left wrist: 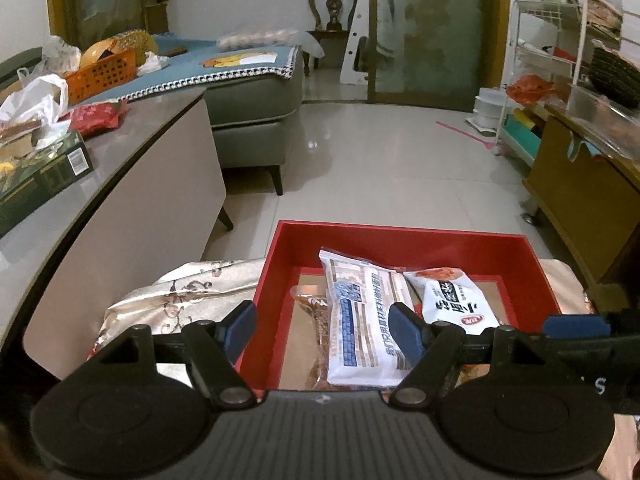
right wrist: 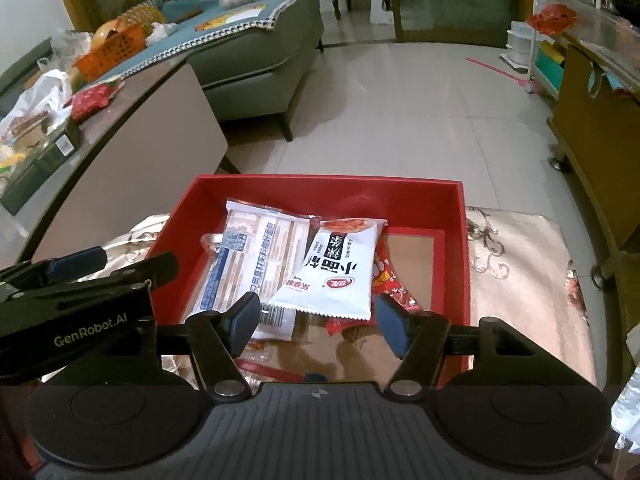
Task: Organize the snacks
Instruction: 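Withdraw both open grippers from the box back over the snack pile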
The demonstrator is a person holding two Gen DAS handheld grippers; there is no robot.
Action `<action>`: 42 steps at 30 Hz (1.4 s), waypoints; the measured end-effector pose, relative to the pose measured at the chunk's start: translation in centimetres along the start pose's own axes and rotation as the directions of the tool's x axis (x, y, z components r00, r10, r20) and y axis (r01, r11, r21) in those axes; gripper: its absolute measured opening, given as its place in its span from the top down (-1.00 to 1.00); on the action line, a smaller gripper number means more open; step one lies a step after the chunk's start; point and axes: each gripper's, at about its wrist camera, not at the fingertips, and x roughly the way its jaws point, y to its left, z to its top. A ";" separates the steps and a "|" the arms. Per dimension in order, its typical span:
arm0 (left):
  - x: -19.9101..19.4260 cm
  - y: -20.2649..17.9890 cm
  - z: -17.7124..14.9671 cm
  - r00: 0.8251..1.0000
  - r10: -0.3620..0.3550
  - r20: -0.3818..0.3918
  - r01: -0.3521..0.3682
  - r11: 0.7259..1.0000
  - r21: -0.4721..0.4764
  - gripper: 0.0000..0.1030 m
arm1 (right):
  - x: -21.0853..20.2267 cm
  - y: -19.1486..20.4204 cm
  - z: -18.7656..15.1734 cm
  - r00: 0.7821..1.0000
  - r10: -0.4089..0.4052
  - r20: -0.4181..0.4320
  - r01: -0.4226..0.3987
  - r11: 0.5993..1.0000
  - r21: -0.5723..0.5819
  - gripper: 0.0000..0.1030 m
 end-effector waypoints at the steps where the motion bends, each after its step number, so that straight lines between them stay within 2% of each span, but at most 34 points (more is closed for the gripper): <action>1: -0.3 -0.1 -0.1 1.000 0.000 0.004 0.000 1.000 0.005 -0.29 | -0.3 0.0 -0.1 1.000 0.000 0.003 0.000 1.000 0.000 -0.39; 22: -6.3 -0.6 -3.7 0.998 -0.017 0.056 0.012 0.996 0.085 -0.29 | -5.2 0.6 -4.3 1.000 0.002 0.015 -0.002 1.000 -0.016 -0.49; 42: -11.0 -1.7 -8.1 0.998 -0.027 0.061 0.018 0.989 0.147 -0.29 | -9.0 1.0 -9.5 1.000 0.000 -0.008 0.000 0.999 -0.039 -0.49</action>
